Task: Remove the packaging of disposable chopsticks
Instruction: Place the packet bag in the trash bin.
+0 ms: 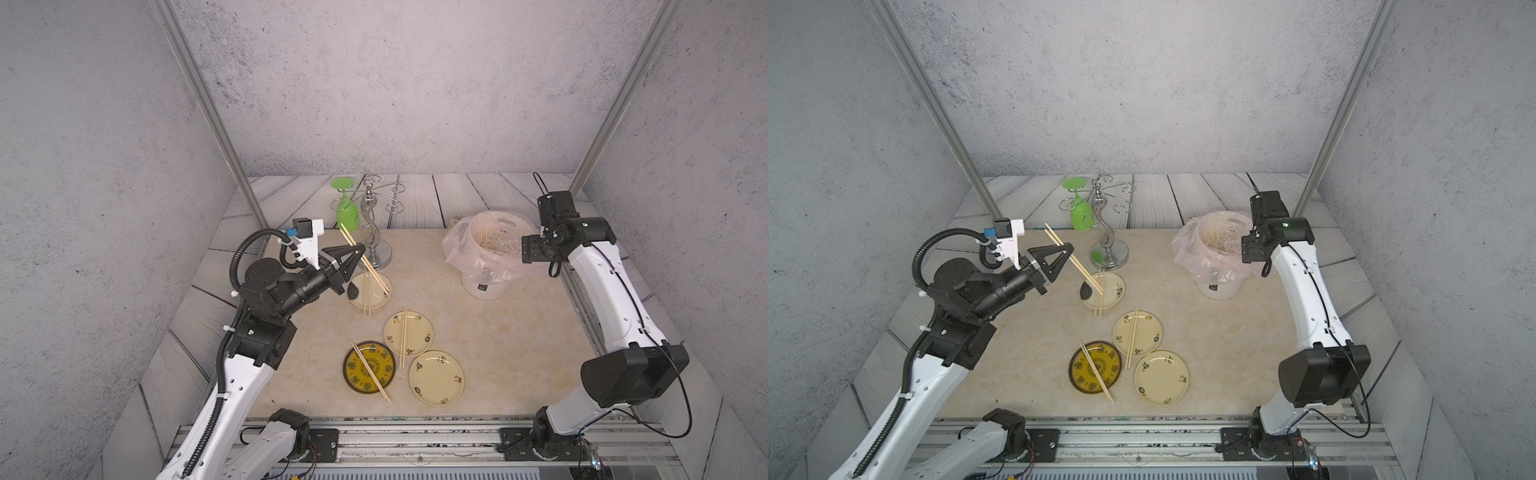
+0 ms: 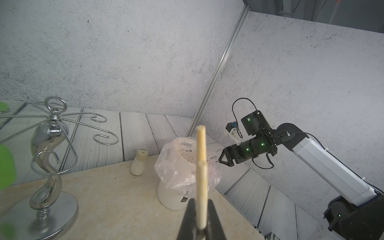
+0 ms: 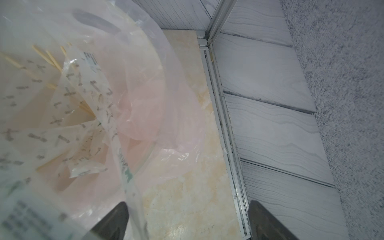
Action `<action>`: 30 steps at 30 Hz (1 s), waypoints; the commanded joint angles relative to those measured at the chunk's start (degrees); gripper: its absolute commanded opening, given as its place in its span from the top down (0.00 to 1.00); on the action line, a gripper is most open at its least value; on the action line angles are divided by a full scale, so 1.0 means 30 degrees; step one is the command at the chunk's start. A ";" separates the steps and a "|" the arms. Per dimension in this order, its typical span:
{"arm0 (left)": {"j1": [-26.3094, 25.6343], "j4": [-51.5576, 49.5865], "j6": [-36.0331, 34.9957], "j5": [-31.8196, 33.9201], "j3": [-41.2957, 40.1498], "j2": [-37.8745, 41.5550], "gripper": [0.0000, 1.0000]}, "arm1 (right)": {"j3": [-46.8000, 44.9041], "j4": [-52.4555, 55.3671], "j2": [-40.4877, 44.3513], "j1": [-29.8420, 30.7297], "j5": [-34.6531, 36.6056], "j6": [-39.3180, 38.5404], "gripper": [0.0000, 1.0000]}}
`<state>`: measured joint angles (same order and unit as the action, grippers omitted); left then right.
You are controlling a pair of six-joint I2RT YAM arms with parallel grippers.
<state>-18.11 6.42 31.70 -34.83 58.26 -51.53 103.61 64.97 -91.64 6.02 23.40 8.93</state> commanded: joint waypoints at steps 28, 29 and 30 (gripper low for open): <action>0.0118 0.0136 0.0221 0.0696 0.0371 -0.0102 1.00 | -0.6787 -0.1343 0.4687 -0.0215 -0.3230 0.1204 0.04; 0.0120 0.0121 0.0220 0.0736 0.0356 -0.0136 1.00 | -0.6907 -0.1404 0.4643 -0.0196 -0.3462 0.1284 0.04; 0.0121 0.0144 0.0188 0.0739 0.0349 -0.0149 1.00 | -0.7017 -0.1470 0.4596 -0.0222 -0.3723 0.1355 0.03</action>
<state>-18.11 5.76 32.16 -32.77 58.26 -52.01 83.13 61.82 -78.89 5.65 14.83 11.51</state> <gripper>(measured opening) 0.072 0.972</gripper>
